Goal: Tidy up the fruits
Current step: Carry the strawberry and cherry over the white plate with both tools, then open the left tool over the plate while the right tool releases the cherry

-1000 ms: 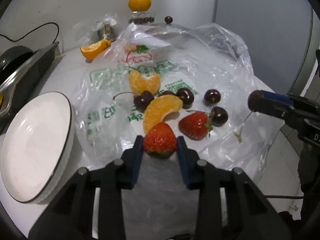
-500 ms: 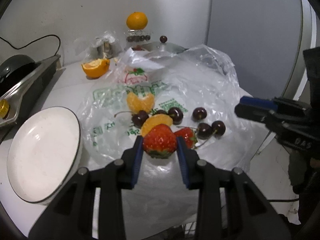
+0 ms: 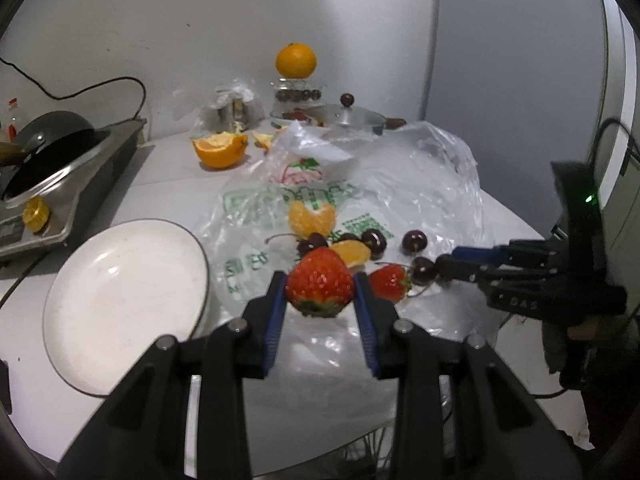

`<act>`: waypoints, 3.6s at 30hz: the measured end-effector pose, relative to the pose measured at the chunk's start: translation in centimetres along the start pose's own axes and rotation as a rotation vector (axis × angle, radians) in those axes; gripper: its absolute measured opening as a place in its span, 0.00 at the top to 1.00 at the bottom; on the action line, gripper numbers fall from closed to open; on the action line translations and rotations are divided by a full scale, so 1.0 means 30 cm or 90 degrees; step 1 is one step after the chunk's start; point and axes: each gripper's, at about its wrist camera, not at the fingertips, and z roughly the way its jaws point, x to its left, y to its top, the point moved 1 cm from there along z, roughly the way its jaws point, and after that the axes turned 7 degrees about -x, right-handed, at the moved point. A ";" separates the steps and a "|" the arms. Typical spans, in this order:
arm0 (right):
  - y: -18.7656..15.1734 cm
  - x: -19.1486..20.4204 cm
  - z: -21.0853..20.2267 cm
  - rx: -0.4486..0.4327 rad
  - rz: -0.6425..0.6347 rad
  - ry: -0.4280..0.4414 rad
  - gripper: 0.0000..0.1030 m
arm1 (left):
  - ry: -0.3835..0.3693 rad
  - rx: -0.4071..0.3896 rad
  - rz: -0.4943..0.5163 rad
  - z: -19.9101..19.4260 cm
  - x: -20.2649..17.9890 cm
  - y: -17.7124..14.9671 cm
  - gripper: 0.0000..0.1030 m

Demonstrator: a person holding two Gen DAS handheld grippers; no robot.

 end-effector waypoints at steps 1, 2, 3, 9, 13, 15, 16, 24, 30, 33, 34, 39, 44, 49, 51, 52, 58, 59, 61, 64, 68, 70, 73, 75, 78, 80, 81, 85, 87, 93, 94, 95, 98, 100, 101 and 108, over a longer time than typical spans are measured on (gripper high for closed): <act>-0.003 -0.005 0.004 0.001 0.003 0.004 0.65 | 0.002 -0.002 -0.001 -0.006 0.005 0.003 0.67; -0.005 -0.011 0.006 0.002 0.009 0.012 0.65 | 0.004 -0.004 -0.002 -0.012 0.010 0.006 0.67; -0.005 -0.016 0.005 0.001 0.012 0.016 0.65 | 0.005 -0.005 -0.002 -0.017 0.014 0.007 0.67; -0.002 -0.001 -0.011 -0.007 -0.003 0.018 0.73 | 0.013 -0.013 -0.003 -0.043 0.033 0.015 0.67; 0.018 0.010 -0.044 -0.028 -0.011 0.009 0.73 | 0.020 -0.019 -0.004 -0.057 0.051 0.020 0.67; 0.037 0.013 -0.070 -0.043 -0.014 0.001 0.73 | 0.023 -0.022 -0.006 -0.067 0.061 0.021 0.67; 0.047 0.014 -0.082 -0.051 -0.015 0.000 0.73 | 0.025 -0.023 -0.007 -0.072 0.066 0.022 0.67; 0.131 0.074 -0.151 -0.100 -0.021 0.008 0.73 | 0.033 -0.034 -0.014 -0.106 0.110 0.024 0.67; 0.166 0.157 -0.151 -0.107 -0.043 0.031 0.73 | 0.049 -0.045 -0.027 -0.143 0.173 0.017 0.67; 0.183 0.203 -0.139 -0.107 -0.054 0.046 0.73 | 0.060 -0.049 -0.033 -0.157 0.207 0.005 0.67; 0.186 0.217 -0.137 -0.107 -0.056 0.050 0.73 | 0.066 -0.048 -0.034 -0.160 0.221 -0.002 0.67; 0.201 0.297 -0.106 -0.100 -0.073 0.071 0.73 | 0.093 -0.038 -0.047 -0.169 0.294 -0.045 0.67; 0.213 0.377 -0.069 -0.091 -0.087 0.097 0.73 | 0.119 -0.025 -0.056 -0.160 0.355 -0.085 0.67; 0.218 0.460 -0.027 -0.080 -0.108 0.117 0.73 | 0.117 -0.014 -0.071 -0.140 0.397 -0.126 0.67; 0.219 0.492 -0.014 -0.077 -0.114 0.124 0.73 | 0.111 -0.007 -0.075 -0.127 0.405 -0.139 0.67; 0.221 0.508 -0.008 -0.077 -0.117 0.128 0.73 | 0.109 -0.006 -0.076 -0.123 0.409 -0.143 0.67; 0.223 0.578 0.032 -0.066 -0.126 0.140 0.73 | 0.095 -0.003 -0.077 -0.115 0.437 -0.154 0.67; 0.223 0.587 0.042 -0.063 -0.128 0.142 0.73 | 0.095 -0.003 -0.077 -0.114 0.441 -0.154 0.67; 0.224 0.603 0.059 -0.057 -0.131 0.145 0.73 | 0.090 0.001 -0.077 -0.107 0.446 -0.157 0.67; 0.225 0.628 0.081 -0.050 -0.135 0.150 0.73 | 0.083 0.009 -0.082 -0.098 0.456 -0.164 0.67; 0.224 0.654 0.116 -0.038 -0.137 0.155 0.73 | 0.079 0.015 -0.087 -0.093 0.472 -0.168 0.66; 0.222 0.664 0.132 -0.033 -0.137 0.159 0.73 | 0.081 0.018 -0.087 -0.092 0.480 -0.167 0.66; 0.220 0.677 0.158 -0.024 -0.137 0.164 0.73 | 0.081 0.021 -0.089 -0.091 0.486 -0.168 0.66; 0.219 0.683 0.172 -0.019 -0.137 0.168 0.73 | 0.080 0.025 -0.084 -0.092 0.484 -0.166 0.62; 0.217 0.694 0.193 -0.010 -0.139 0.169 0.73 | 0.081 0.022 -0.083 -0.106 0.487 -0.164 0.60; 0.217 0.698 0.207 -0.003 -0.135 0.173 0.73 | 0.082 0.015 -0.087 -0.119 0.491 -0.163 0.45; 0.215 0.701 0.211 0.000 -0.134 0.174 0.73 | 0.083 0.010 -0.090 -0.128 0.496 -0.163 0.43; 0.207 0.719 0.229 0.010 -0.137 0.177 0.73 | 0.095 0.006 -0.099 -0.153 0.515 -0.166 0.43; 0.201 0.728 0.237 0.014 -0.138 0.179 0.73 | 0.103 0.003 -0.100 -0.168 0.523 -0.167 0.43; 0.189 0.746 0.263 0.028 -0.140 0.178 0.73 | 0.123 -0.016 -0.110 -0.222 0.549 -0.166 0.43; 0.187 0.746 0.267 0.030 -0.139 0.176 0.73 | 0.126 -0.017 -0.110 -0.227 0.552 -0.166 0.43; 0.185 0.744 0.270 0.031 -0.138 0.176 0.73 | 0.130 -0.018 -0.111 -0.230 0.554 -0.166 0.43; 0.184 0.743 0.271 0.034 -0.138 0.177 0.73 | 0.136 -0.018 -0.111 -0.235 0.556 -0.166 0.43; 0.181 0.743 0.270 0.035 -0.140 0.176 0.73 | 0.137 -0.020 -0.112 -0.238 0.553 -0.164 0.43; 0.180 0.742 0.268 0.034 -0.140 0.176 0.73 | 0.137 -0.021 -0.111 -0.239 0.549 -0.162 0.43; 0.186 0.729 0.242 0.019 -0.138 0.180 0.63 | 0.141 -0.020 -0.104 -0.240 0.523 -0.153 0.43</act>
